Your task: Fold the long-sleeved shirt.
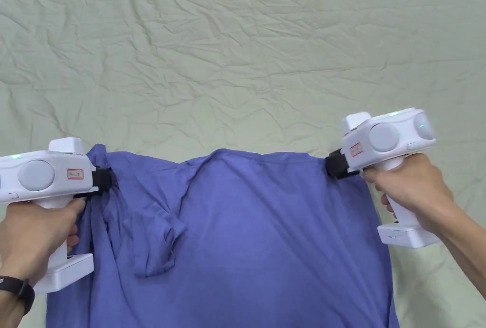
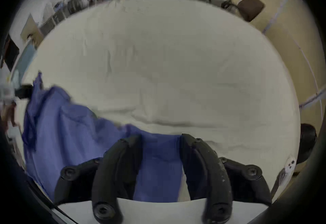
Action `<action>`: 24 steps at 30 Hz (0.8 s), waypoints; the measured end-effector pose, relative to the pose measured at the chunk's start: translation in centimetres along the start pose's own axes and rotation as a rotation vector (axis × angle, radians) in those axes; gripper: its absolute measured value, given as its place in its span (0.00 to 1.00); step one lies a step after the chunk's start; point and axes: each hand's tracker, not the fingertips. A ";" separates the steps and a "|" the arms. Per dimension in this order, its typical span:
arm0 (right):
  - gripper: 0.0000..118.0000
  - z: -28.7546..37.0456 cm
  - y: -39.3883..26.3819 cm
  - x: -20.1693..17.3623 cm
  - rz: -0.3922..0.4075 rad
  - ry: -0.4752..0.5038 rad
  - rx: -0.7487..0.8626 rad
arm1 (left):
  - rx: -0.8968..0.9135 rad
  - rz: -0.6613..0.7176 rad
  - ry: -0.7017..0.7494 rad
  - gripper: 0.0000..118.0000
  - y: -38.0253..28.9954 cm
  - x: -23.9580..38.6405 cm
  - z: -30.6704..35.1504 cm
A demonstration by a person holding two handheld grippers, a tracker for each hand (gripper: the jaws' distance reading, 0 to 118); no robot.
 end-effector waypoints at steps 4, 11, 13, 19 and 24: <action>0.31 1.6 -0.5 -0.8 -0.070 -0.053 0.109 | 0.012 -0.007 0.014 0.03 -0.1 0.3 -0.1; 0.04 1.9 -0.2 -1.5 -0.035 -0.039 0.113 | 0.010 -0.017 0.027 0.03 0.2 0.5 0.0; 0.03 2.9 -0.6 -1.6 -0.045 -0.043 0.142 | 0.003 -0.002 0.013 0.03 0.7 0.2 0.9; 0.03 8.6 -3.3 -1.0 -0.063 -0.012 0.276 | 0.068 -0.021 -0.027 0.03 -0.1 0.7 5.8; 0.03 13.1 -6.2 -1.1 -0.063 -0.004 0.350 | 0.133 -0.021 -0.068 0.03 -1.9 1.7 9.8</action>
